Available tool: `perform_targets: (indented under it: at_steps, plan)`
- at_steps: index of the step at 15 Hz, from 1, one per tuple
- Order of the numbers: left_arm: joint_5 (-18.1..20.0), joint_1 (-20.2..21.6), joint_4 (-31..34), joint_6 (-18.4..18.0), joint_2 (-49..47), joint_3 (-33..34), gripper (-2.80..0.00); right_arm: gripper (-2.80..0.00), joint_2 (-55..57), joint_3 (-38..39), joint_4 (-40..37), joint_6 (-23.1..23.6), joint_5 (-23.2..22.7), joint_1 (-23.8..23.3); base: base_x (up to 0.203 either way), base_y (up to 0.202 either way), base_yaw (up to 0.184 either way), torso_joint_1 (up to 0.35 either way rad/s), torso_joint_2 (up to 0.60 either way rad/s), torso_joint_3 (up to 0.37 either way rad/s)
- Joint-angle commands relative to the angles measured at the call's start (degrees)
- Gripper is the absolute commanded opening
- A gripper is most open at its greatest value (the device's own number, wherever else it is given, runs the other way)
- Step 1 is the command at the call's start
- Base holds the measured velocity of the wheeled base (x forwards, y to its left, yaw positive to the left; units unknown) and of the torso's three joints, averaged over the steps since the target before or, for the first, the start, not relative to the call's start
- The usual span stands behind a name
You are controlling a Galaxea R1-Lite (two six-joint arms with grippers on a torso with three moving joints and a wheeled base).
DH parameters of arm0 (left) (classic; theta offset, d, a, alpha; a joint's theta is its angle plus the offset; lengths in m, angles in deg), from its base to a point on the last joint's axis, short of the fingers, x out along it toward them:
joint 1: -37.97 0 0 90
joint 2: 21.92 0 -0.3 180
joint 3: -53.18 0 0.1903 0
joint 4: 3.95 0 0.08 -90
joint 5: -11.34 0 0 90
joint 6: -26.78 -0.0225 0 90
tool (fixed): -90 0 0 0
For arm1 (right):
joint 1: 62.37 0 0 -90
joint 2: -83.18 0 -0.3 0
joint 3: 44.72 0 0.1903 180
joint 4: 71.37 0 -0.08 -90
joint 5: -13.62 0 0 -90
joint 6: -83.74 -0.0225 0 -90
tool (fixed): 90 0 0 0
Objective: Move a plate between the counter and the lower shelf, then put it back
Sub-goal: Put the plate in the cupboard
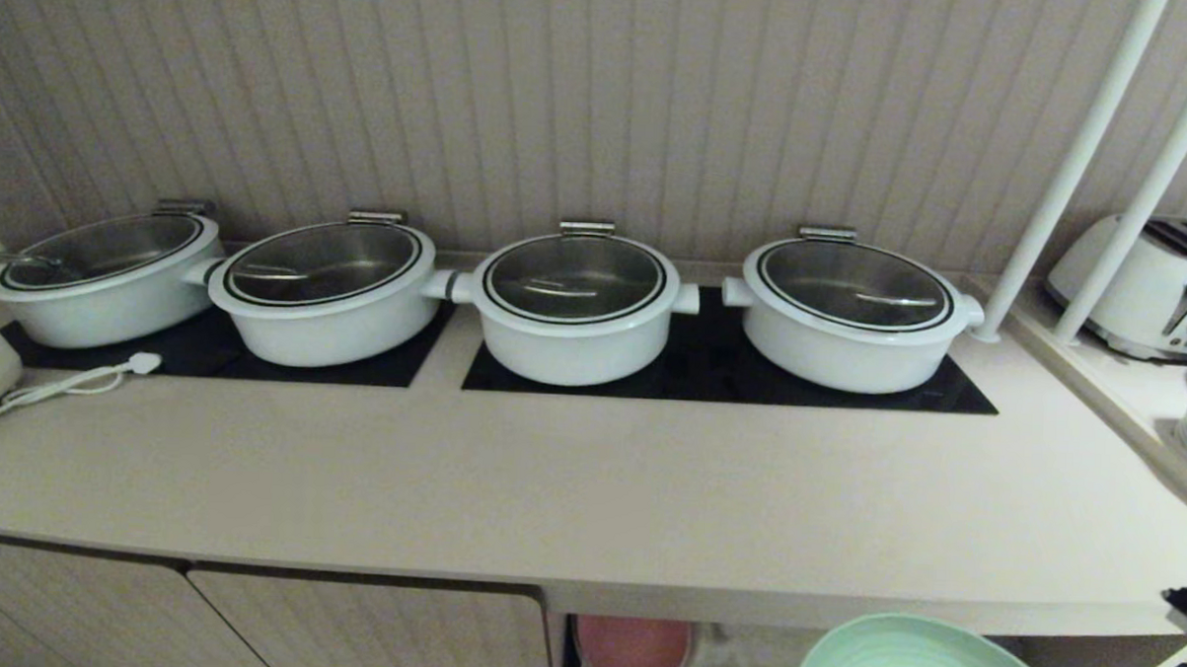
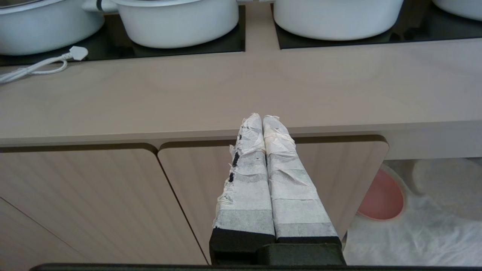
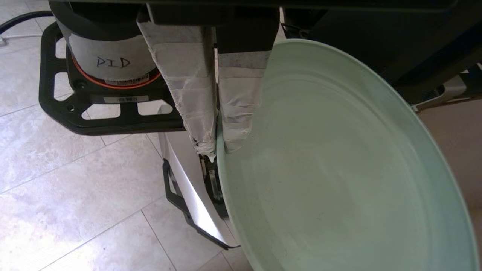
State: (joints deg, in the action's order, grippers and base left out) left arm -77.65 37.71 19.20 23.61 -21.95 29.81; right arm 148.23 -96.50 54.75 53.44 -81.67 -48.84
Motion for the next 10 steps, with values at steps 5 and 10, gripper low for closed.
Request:
perform_targets:
  at_steps: [5, 10]
  plan:
    - [0.0, 0.0, -0.1, 0.0, 0.0, 0.0, -2.8, -2.8, -0.8, 1.0, -0.2, -0.2, -0.1, 0.0, 0.0, 0.0, 0.0, 0.0, 0.0, 0.0]
    - [0.0, 0.0, -0.1, 0.0, 0.0, 0.0, -2.8, -2.8, -1.2, 1.5, -0.2, -0.2, -0.1, -0.1, 0.001, -0.15, -0.001, 0.004, 0.0, 0.003]
